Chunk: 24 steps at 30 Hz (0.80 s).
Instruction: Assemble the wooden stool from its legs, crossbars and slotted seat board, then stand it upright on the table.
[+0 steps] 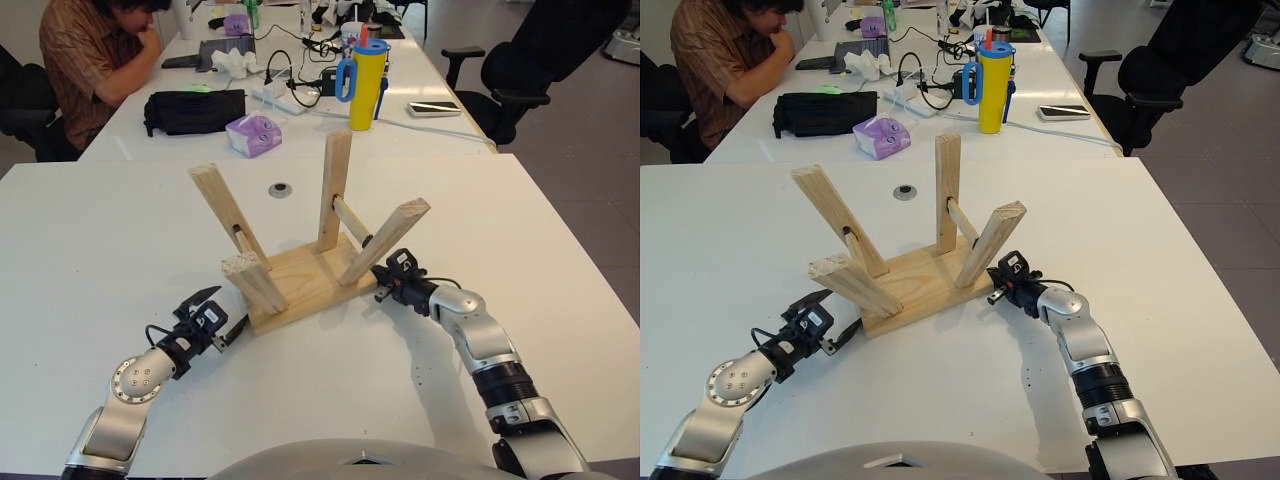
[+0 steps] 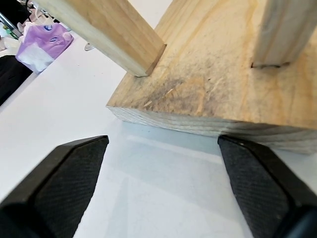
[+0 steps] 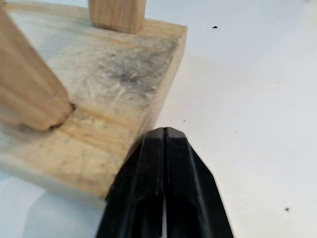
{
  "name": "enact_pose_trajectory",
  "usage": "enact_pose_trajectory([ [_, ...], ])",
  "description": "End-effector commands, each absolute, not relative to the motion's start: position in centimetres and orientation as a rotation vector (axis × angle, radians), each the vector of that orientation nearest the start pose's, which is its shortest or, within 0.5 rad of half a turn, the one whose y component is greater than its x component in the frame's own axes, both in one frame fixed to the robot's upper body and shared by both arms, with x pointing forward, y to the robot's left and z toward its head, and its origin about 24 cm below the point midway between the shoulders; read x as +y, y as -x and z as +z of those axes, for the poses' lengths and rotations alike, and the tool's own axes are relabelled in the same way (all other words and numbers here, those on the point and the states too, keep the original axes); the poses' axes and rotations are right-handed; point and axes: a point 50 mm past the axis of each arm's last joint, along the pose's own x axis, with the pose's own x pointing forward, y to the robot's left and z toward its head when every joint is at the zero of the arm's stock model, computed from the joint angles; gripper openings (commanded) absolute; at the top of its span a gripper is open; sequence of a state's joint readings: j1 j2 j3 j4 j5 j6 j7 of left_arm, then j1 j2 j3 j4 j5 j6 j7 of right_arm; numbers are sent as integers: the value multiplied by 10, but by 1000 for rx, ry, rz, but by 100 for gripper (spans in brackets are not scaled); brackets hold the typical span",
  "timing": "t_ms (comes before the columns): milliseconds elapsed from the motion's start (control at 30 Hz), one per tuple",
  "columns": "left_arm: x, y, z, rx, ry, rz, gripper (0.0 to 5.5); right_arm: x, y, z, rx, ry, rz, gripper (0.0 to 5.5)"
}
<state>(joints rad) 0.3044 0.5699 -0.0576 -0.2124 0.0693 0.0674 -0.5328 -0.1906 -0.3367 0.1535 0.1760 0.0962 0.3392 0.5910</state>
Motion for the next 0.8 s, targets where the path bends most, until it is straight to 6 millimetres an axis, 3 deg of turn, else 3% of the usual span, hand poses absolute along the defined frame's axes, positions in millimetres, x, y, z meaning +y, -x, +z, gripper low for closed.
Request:
enact_pose_trajectory([
  [33,177,-189,31,375,-271,-777,416,-126,-252,11,532,-12,800,3],
  [167,149,-202,69,306,-103,-926,416,-101,-255,52,475,-179,934,3],
  [300,142,-212,92,276,33,-940,416,-98,-261,82,428,-259,985,3],
  [667,148,-215,119,302,37,-1029,416,-113,-270,115,388,-312,967,3],
  [800,148,-226,131,253,75,-1016,416,-122,-286,125,319,-366,889,3],
])
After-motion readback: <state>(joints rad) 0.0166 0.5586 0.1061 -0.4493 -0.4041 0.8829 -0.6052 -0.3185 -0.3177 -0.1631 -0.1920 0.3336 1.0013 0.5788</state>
